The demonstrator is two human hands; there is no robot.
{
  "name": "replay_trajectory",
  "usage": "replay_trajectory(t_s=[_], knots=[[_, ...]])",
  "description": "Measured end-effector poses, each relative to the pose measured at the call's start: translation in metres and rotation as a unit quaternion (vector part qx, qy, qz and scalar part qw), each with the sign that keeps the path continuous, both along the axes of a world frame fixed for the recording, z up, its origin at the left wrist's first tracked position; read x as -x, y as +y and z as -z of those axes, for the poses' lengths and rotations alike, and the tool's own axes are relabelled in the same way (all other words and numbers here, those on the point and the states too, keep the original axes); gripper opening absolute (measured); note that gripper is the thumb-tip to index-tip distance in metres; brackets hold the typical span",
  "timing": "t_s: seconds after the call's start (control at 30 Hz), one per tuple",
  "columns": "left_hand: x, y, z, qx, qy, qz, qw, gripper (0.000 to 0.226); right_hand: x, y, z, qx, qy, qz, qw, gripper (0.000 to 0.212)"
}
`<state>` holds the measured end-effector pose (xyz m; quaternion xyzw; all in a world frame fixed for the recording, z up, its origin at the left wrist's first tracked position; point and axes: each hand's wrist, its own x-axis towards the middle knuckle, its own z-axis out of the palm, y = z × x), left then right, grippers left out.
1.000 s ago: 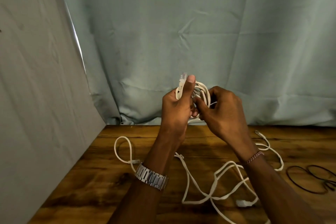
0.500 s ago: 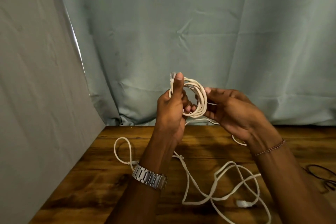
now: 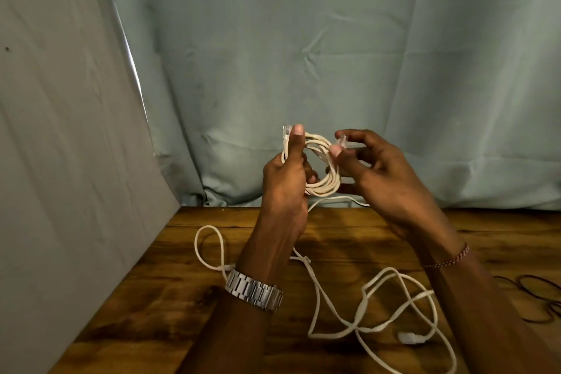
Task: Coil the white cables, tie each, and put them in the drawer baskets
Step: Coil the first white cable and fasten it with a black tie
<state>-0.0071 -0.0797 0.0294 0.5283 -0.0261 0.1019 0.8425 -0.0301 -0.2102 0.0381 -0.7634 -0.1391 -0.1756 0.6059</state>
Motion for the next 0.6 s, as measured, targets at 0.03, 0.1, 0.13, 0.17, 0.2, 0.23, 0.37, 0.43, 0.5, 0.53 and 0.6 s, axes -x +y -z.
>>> replay_trajectory(t_s=[0.03, 0.1, 0.13, 0.17, 0.2, 0.23, 0.37, 0.43, 0.5, 0.53, 0.6], knots=[[0.001, 0.000, -0.001, -0.010, -0.001, 0.008, 1.000, 0.039, -0.001, -0.001, 0.000, 0.022, 0.015, -0.003, 1.000, 0.043], [0.002, 0.001, -0.002, -0.039, -0.007, 0.025, 0.999, 0.040, -0.003, -0.004, 0.000, 0.021, 0.039, -0.017, 0.999, 0.054], [0.003, 0.002, -0.003, -0.054, -0.010, 0.031, 0.998, 0.041, -0.003, -0.004, 0.000, 0.014, 0.045, -0.022, 0.999, 0.061], [0.002, 0.005, -0.003, -0.070, -0.015, 0.039, 0.997, 0.041, -0.004, -0.006, -0.001, 0.018, 0.041, -0.015, 0.999, 0.069], [0.002, 0.008, -0.004, -0.090, -0.023, 0.049, 0.994, 0.042, -0.005, -0.009, -0.002, 0.042, 0.025, 0.000, 0.999, 0.077], [0.002, 0.012, -0.004, -0.121, -0.035, 0.059, 0.990, 0.043, -0.005, -0.012, -0.003, 0.072, 0.001, 0.015, 0.997, 0.083], [0.003, 0.020, -0.004, -0.275, -0.047, 0.129, 0.952, 0.053, -0.001, -0.022, -0.008, 0.131, -0.075, -0.043, 0.988, 0.081], [0.005, 0.018, -0.006, -0.271, -0.007, 0.221, 0.937, 0.078, 0.002, -0.027, -0.008, 0.198, -0.092, -0.085, 0.972, 0.080], [0.006, 0.014, -0.007, -0.243, 0.029, 0.292, 0.924, 0.097, 0.005, -0.030, -0.009, 0.271, -0.113, -0.105, 0.950, 0.080], [0.005, 0.012, -0.007, -0.233, 0.038, 0.307, 0.922, 0.102, 0.005, -0.030, -0.009, 0.299, -0.121, -0.111, 0.940, 0.078], [0.003, 0.009, -0.002, -0.215, 0.045, 0.320, 0.922, 0.109, 0.007, -0.028, -0.008, 0.350, -0.140, -0.115, 0.919, 0.068]])
